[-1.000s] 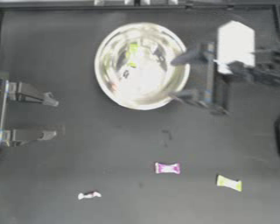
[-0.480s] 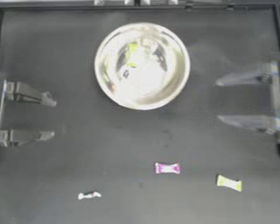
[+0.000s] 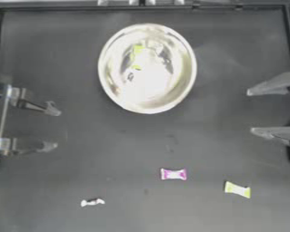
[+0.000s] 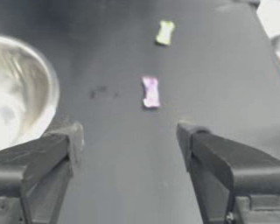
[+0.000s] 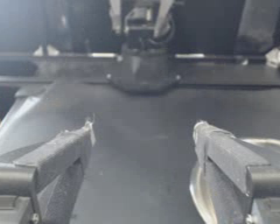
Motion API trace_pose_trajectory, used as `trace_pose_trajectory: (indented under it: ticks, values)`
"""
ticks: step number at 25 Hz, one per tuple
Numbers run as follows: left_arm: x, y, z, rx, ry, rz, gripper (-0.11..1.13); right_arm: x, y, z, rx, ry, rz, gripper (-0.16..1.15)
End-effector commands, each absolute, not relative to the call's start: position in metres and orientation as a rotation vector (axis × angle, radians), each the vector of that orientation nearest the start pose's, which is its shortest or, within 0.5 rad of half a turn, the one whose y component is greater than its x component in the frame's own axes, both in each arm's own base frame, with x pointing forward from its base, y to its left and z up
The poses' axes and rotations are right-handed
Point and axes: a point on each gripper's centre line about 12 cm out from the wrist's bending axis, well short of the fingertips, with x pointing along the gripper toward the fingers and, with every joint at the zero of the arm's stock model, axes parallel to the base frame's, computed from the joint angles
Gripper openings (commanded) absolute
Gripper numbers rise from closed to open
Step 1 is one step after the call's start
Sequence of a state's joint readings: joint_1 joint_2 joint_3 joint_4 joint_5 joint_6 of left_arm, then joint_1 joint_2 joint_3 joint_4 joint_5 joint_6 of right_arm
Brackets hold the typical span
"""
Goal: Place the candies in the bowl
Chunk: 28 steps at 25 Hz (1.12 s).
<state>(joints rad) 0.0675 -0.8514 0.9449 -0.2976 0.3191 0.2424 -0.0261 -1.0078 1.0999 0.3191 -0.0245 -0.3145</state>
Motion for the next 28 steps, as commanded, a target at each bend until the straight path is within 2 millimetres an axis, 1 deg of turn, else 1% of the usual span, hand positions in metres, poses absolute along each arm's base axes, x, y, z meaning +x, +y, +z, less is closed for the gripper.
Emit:
trace_pose_trajectory:
  ticks: [1,5,7,11,14,17,20,28]
  values:
    - [0.238,-0.002,0.3,-0.074,0.471,-0.045,0.96,0.196,-0.006,0.305,0.019,0.058,-0.036,0.98]
    - [0.252,-0.01,0.302,-0.069,0.547,-0.06,0.96,0.196,-0.006,0.303,0.039,0.063,-0.037,0.98]
    - [0.257,-0.013,0.299,-0.064,0.607,-0.049,0.96,0.196,-0.006,0.302,0.043,0.064,-0.037,0.98]
    - [0.266,-0.024,0.295,-0.03,0.724,0.008,0.96,0.196,-0.006,0.302,0.046,0.067,-0.038,0.98]
    - [0.272,-0.036,0.288,-0.013,0.78,0.058,0.97,0.195,-0.006,0.301,0.046,0.069,-0.038,0.98]
    - [0.278,-0.053,0.279,-0.025,0.827,0.075,0.99,0.195,-0.006,0.3,0.046,0.07,-0.038,0.98]
    - [0.282,-0.064,0.265,-0.042,0.872,0.073,1.03,0.195,-0.006,0.301,0.048,0.069,-0.038,0.98]
    - [0.301,-0.078,0.234,-0.072,0.98,0.077,1.03,0.194,-0.007,0.294,0.082,0.081,-0.042,0.98]
